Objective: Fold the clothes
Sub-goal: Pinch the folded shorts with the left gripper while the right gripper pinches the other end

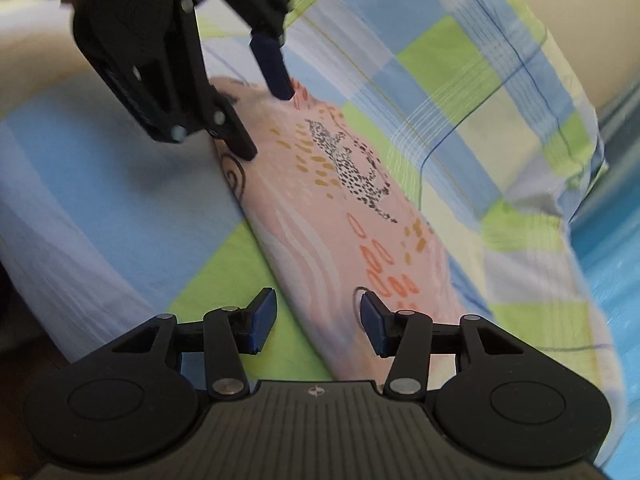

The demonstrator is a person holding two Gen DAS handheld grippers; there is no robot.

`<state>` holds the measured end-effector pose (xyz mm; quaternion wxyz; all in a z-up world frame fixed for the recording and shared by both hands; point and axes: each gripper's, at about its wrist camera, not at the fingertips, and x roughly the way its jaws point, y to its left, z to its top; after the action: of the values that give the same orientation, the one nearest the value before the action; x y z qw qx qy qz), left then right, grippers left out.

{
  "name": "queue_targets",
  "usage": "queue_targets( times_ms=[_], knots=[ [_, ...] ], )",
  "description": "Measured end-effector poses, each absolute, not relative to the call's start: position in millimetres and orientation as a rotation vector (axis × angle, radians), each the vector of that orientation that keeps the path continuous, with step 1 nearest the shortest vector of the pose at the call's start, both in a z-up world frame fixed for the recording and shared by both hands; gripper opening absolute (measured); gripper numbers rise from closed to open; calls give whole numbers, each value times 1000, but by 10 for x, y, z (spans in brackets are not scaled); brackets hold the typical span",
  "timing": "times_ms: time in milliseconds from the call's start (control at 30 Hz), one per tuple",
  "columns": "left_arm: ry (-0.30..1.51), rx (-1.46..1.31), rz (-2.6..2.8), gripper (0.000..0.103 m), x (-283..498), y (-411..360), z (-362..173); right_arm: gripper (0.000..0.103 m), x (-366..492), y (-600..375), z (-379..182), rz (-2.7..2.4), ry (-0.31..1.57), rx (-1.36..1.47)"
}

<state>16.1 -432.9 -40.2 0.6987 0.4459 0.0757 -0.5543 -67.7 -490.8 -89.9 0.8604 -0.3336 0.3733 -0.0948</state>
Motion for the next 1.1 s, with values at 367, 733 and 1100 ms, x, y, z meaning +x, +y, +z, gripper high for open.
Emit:
queue_targets(
  times_ms=[367, 733, 1100],
  knots=[
    [0, 1159, -1314, 52, -213, -4580, -662, 48, -619, -4958, -935, -179, 733, -730],
    [7, 1152, -1198, 64, 33, -4592, -661, 48, -621, -4958, -911, -190, 743, -732],
    [20, 1146, -1187, 63, 25, -4533, -630, 48, -621, -4886, -944, -203, 726, -772]
  ],
)
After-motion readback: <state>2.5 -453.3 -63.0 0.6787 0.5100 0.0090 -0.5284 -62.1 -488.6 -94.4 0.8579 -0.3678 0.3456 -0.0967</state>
